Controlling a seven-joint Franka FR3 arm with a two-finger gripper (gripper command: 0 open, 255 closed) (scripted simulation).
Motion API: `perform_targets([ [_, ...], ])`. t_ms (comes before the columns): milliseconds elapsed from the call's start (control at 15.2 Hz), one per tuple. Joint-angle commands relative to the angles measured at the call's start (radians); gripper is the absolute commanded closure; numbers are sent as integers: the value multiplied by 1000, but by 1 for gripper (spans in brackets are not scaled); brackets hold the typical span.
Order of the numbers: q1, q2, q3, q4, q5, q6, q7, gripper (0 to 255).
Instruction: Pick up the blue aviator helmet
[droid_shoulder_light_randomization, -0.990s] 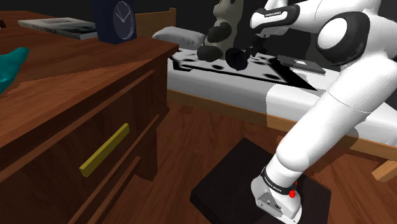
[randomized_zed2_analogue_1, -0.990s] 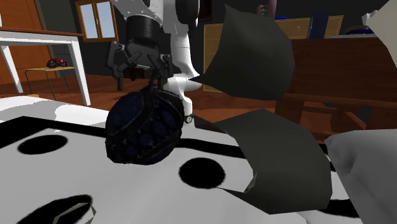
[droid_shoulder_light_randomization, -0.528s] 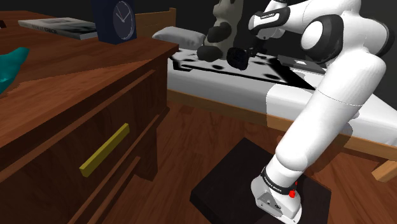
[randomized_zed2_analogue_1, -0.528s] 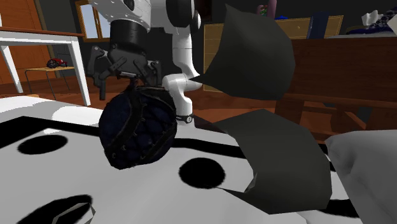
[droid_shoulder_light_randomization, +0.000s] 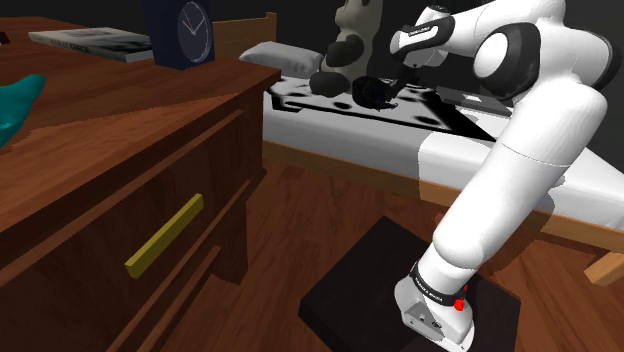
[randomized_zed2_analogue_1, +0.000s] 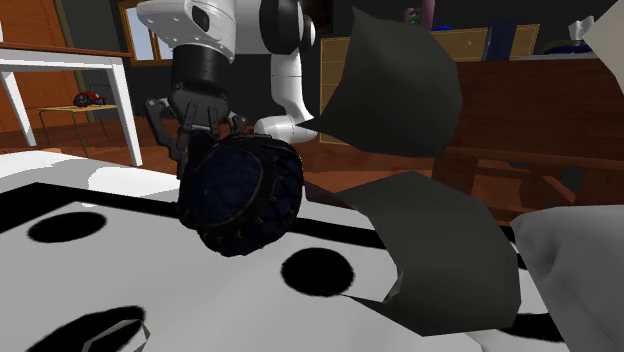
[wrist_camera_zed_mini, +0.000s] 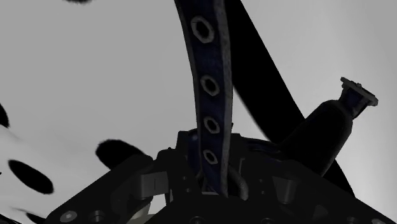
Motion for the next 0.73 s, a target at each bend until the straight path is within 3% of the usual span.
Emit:
perform_targets([
  [0, 1, 11, 2, -5, 5, -6, -4, 255],
  [396, 3, 10, 2, -8, 3, -4, -1, 255],
  [660, 4, 2, 3, 38, -4, -56, 4, 255],
])
